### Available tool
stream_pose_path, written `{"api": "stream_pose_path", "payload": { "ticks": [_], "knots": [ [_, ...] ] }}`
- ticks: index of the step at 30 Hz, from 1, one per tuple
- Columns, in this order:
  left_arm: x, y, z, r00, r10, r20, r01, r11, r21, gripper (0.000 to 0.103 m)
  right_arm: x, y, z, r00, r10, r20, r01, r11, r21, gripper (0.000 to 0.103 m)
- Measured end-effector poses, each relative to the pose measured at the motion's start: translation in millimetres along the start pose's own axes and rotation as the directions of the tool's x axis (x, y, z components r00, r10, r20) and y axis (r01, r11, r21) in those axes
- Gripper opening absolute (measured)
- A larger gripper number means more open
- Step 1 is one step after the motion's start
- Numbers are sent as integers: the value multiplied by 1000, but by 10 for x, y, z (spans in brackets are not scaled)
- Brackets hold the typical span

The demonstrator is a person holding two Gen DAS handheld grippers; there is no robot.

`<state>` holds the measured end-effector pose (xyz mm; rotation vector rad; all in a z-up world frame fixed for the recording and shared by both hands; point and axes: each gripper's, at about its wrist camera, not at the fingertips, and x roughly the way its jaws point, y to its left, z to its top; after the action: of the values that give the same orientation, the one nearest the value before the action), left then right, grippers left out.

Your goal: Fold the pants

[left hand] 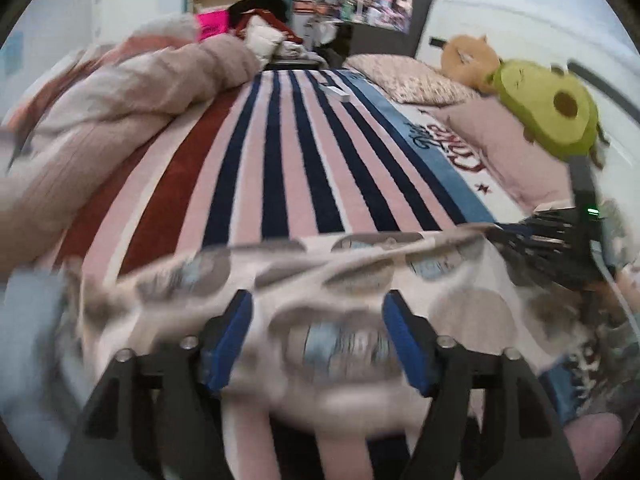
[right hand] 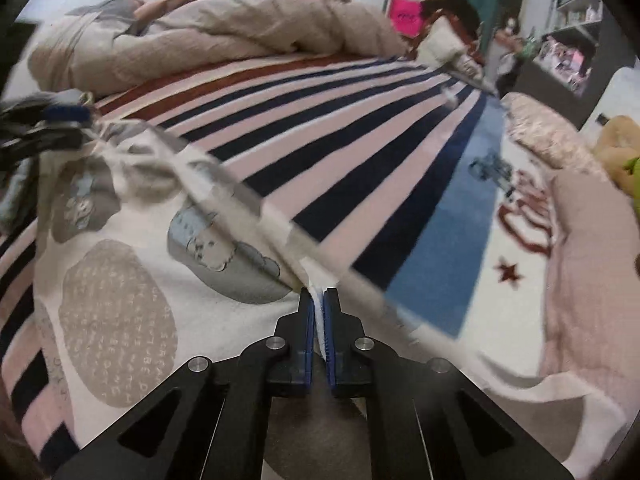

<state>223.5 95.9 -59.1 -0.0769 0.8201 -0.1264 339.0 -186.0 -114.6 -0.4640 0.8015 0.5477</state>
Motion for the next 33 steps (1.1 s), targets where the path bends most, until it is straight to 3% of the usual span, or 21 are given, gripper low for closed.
{"api": "stream_pose_path", "payload": {
  "ticks": [1,5,6,7,8,11,16,19,21,23,25,27,31,33],
  "knots": [
    [-46,48,-83,1000,-3,-6,3,1000,-30,78,13,-19,6,1000,-13,6,13,1000,5,0],
    [-39,246,-483,997,-28,-77,13,982,-190,78,135,-69,-6,999,32,-23,-31,998,51,7],
    [-5,282,-533,995,-38,-91,18,976,-217,78,136,-67,-31,998,56,-27,-54,996,73,14],
    [47,344,-602,994,-46,-103,18,966,-258,78,121,-75,-51,997,71,-21,-69,994,89,32],
    [83,368,-642,993,-44,-105,13,960,-279,78,89,-82,-66,997,77,-9,-76,992,97,41],
    [182,435,-605,998,-38,-58,18,949,-315,78,-73,22,-122,997,79,16,-80,993,89,40],
    [537,608,-337,998,62,-2,-59,929,-365,78,-346,221,-224,987,146,70,-151,985,87,40],
    [720,703,-194,991,129,36,-108,931,-349,77,-457,353,-304,981,176,87,-182,981,72,40],
    [811,709,-92,987,153,44,-128,927,-352,63,-501,416,-353,977,194,87,-200,977,69,40],
    [772,729,-20,982,169,82,-130,925,-358,27,-525,449,-396,975,205,83,-211,975,69,40],
    [696,751,56,979,169,116,-120,931,-345,10,-555,451,-446,975,209,81,-215,973,80,40],
    [537,700,120,969,194,154,-139,941,-309,8,-574,433,-488,974,212,80,-219,971,94,40],
    [-91,678,158,920,266,287,-179,939,-294,7,-590,375,-550,974,214,67,-221,968,120,40],
    [-365,730,155,903,290,318,-195,934,-298,7,-609,355,-572,973,222,61,-228,964,134,40]
  ]
}}
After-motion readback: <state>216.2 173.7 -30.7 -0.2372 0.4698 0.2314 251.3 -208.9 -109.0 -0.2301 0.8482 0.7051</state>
